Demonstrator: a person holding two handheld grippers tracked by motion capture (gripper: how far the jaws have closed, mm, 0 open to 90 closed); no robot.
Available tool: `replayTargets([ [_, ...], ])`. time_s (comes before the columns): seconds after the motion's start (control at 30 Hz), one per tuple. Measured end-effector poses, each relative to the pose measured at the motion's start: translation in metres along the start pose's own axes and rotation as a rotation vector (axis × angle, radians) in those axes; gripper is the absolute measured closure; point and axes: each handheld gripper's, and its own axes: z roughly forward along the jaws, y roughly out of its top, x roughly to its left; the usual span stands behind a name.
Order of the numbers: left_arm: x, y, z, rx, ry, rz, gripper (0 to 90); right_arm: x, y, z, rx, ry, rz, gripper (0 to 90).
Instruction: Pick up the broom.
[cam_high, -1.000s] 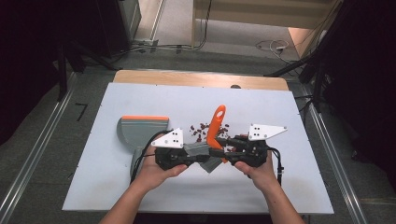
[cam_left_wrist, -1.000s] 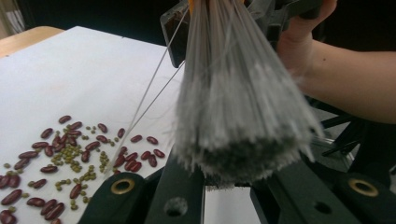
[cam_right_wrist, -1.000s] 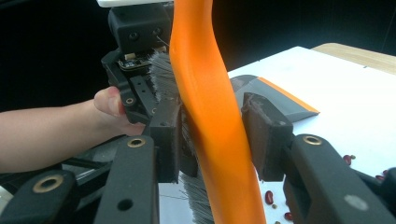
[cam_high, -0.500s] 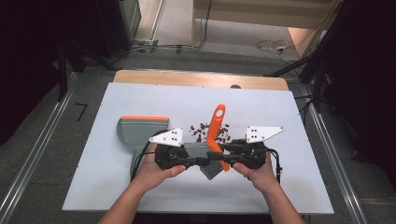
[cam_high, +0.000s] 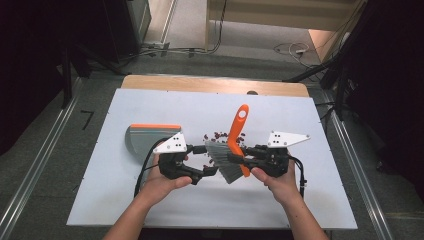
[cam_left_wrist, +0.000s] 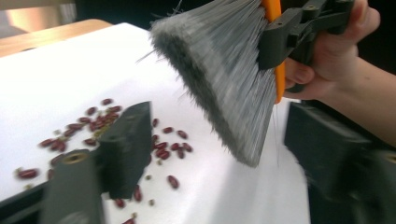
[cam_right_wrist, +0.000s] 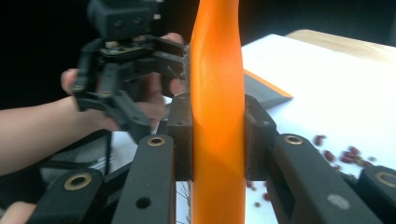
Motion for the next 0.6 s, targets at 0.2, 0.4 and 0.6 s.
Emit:
replayTargets([
  [0.2,0.002,-0.003,-0.003,0.01,0.008,-0.023,1.0,-0.006,-0.001,-0.005,0.0,-0.108,0.033,68.6],
  [0.4,0.002,-0.008,-0.009,-0.002,0.039,-0.01,0.0,-0.011,-0.002,-0.011,-0.004,-0.173,0.059,68.6],
  [0.6,0.004,-0.013,-0.015,-0.009,0.045,-0.017,0.0,-0.018,-0.003,-0.018,-0.008,-0.253,0.07,68.6],
])
